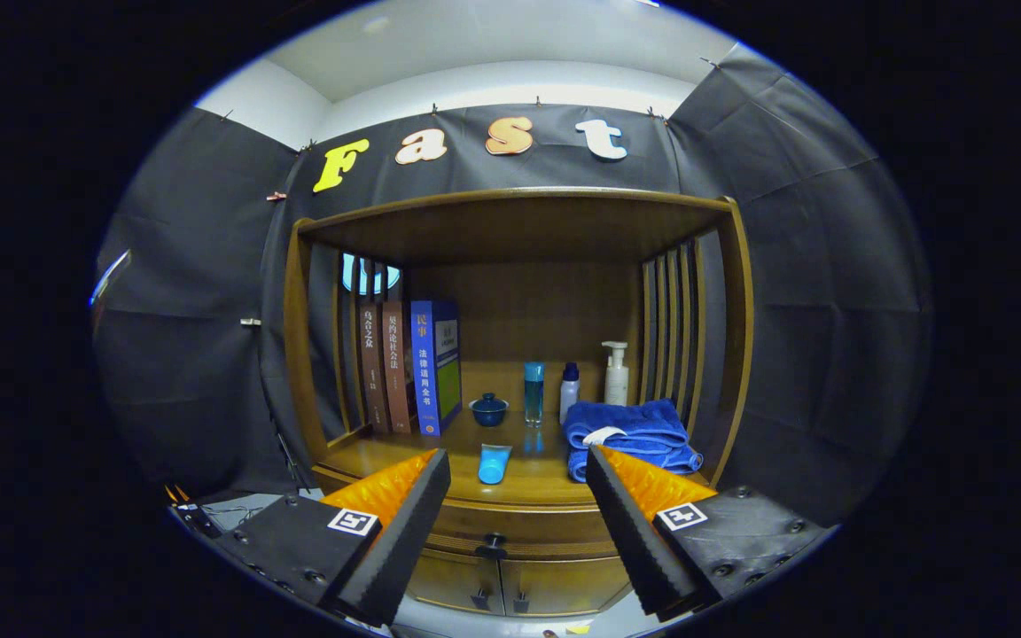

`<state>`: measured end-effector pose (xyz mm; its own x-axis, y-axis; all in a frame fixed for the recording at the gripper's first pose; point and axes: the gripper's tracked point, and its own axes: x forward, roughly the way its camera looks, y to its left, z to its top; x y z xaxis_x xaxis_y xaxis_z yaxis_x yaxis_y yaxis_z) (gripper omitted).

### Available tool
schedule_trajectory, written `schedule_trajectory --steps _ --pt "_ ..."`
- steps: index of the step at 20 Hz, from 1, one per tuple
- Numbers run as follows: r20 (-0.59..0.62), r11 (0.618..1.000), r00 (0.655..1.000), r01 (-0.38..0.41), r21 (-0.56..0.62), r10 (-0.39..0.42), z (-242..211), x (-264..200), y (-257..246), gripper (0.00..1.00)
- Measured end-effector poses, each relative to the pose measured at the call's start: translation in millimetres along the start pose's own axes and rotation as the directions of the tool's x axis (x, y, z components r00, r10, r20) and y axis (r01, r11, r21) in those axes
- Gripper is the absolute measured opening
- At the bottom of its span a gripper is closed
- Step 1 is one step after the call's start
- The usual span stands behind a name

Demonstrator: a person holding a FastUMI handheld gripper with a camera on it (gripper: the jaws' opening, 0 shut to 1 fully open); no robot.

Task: Pull open the drawer, take out the items inside it, and place them on the countertop above the cabinet.

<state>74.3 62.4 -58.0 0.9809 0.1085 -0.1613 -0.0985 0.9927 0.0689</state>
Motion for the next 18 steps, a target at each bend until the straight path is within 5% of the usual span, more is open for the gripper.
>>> schedule_trajectory --steps 18 --pt "0.034 1.0 0.999 -0.011 0.023 0.01 18 -17 -10 0.98"
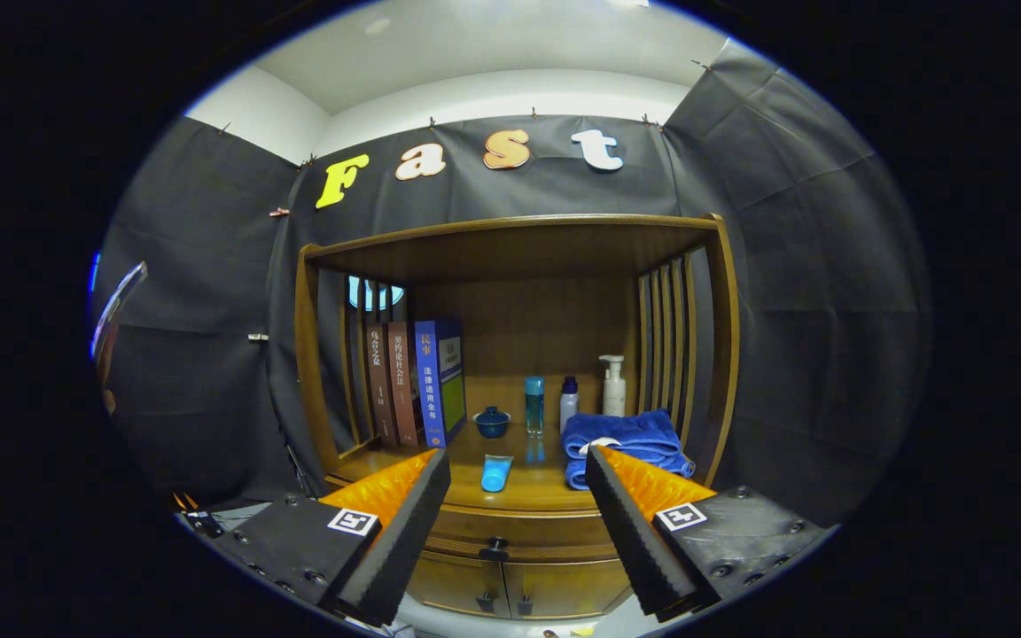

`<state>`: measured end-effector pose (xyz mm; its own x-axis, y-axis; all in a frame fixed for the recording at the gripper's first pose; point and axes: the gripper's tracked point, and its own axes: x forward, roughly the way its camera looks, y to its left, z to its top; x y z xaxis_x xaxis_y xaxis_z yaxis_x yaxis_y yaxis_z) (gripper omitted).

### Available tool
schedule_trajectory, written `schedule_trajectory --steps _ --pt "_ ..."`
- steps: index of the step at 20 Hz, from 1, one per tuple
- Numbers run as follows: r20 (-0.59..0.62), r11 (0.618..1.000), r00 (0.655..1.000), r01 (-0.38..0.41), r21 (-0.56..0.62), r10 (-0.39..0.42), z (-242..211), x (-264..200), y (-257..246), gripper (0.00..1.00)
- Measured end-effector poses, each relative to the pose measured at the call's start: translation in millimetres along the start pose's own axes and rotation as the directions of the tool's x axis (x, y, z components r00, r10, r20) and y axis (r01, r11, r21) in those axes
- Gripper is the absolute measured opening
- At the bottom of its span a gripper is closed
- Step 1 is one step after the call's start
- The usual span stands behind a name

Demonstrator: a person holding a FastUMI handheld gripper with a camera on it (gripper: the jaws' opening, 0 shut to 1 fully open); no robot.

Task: Pull open the drawer, take out the items inside it, and place them on the countertop above the cabinet.

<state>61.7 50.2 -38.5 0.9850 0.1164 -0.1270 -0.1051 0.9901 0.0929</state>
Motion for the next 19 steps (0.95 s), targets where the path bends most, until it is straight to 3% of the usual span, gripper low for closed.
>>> schedule_trajectory --steps 19 --pt "-0.014 0.999 0.999 -0.034 0.02 0.035 -2 -1 11 0.98"
